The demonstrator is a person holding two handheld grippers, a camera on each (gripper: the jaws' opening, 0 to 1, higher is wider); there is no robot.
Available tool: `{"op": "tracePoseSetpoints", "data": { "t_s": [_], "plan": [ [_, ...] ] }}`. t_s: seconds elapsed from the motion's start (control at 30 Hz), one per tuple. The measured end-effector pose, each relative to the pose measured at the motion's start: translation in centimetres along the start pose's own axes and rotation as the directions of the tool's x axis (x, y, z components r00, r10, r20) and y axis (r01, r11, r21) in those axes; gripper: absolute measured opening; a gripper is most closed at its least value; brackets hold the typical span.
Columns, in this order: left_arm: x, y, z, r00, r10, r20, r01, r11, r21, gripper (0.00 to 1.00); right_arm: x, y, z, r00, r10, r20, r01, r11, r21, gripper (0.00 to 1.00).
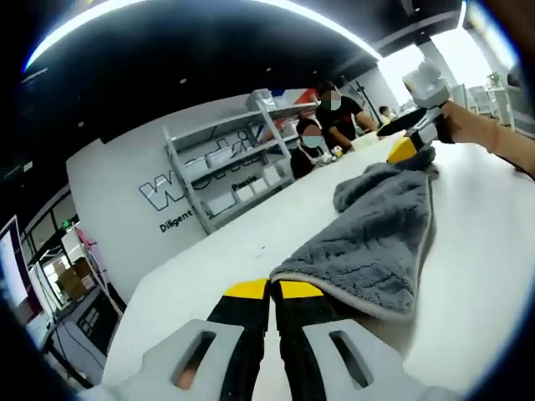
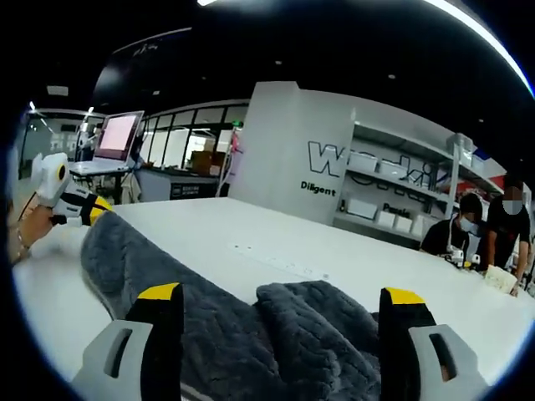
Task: Fold the towel on the table until its edges align and the towel forms a compact rectangular stack.
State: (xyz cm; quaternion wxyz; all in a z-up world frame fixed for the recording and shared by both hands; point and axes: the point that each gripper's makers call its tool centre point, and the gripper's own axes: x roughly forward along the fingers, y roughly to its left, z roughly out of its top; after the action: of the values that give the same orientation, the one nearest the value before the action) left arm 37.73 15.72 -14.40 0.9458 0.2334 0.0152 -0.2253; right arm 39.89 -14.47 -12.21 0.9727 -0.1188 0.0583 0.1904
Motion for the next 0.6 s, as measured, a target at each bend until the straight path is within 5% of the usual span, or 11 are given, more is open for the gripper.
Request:
{"op": "tracePoseSetpoints", "data": {
  "t_s": [0.6],
  "plan": [
    [-1.9, 4.7, -0.7, 0.989, 0.15, -0.014, -0.151, 0.986, -0.074, 0.02, 0.3, 0.4, -0.6, 0.999, 0.024, -0.022, -0.024, 1.0, 0.0, 0.99]
  ]
}}
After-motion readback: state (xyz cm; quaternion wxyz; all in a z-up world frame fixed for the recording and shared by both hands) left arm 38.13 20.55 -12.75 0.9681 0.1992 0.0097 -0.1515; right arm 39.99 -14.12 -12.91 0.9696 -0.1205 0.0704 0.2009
